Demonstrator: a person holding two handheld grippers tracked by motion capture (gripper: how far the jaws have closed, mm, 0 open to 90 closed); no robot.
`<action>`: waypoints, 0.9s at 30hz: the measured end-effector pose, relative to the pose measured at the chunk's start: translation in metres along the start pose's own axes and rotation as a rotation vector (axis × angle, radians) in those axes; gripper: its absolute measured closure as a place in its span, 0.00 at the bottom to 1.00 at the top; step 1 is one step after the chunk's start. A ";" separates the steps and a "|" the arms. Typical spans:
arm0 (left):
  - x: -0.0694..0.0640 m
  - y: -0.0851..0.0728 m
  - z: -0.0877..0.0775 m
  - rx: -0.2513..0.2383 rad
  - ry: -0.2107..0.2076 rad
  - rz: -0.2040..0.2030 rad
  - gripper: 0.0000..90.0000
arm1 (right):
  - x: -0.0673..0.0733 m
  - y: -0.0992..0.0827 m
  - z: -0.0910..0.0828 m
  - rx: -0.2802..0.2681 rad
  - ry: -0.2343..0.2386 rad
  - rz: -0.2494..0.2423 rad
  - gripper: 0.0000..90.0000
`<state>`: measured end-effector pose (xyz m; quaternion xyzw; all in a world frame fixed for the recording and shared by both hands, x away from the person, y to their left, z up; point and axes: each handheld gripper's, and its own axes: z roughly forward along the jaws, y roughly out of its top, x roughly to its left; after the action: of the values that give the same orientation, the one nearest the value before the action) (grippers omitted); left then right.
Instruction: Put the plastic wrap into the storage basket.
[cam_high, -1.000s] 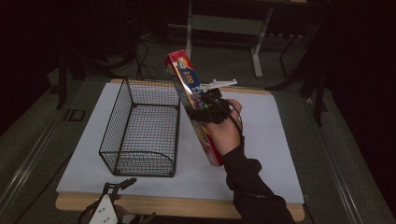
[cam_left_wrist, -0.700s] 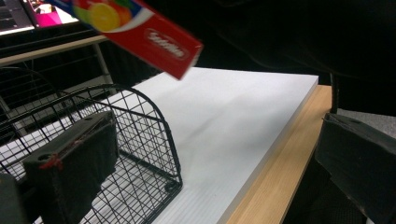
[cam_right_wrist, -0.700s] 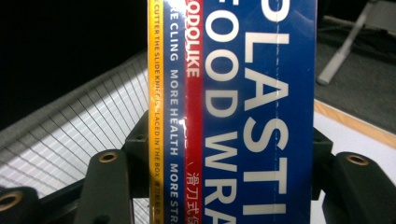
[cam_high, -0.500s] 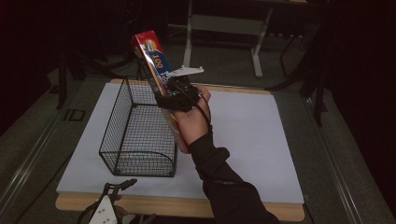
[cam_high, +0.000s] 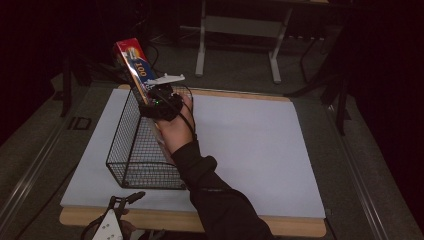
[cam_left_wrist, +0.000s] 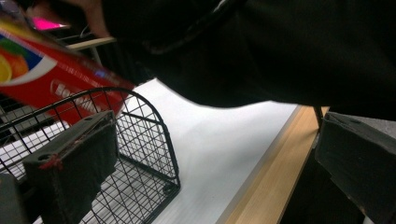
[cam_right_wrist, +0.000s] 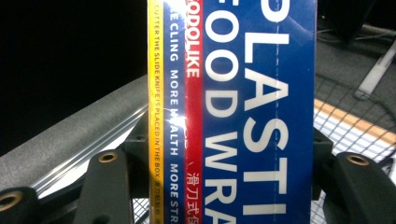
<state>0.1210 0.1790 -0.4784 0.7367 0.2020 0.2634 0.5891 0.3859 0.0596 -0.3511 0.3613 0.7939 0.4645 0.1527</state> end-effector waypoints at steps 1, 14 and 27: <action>0.000 0.000 0.000 0.000 -0.001 0.001 0.00 | 0.000 -0.002 0.003 0.004 0.003 0.003 0.45; -0.001 0.001 -0.002 -0.015 -0.001 0.007 0.00 | -0.015 -0.030 0.039 0.102 -0.010 0.125 0.44; -0.001 0.001 -0.001 -0.007 -0.002 0.009 0.00 | -0.018 -0.042 0.063 0.227 -0.044 0.119 0.44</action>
<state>0.1195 0.1790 -0.4774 0.7359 0.1973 0.2661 0.5905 0.4163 0.0731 -0.4213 0.4329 0.8151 0.3717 0.1002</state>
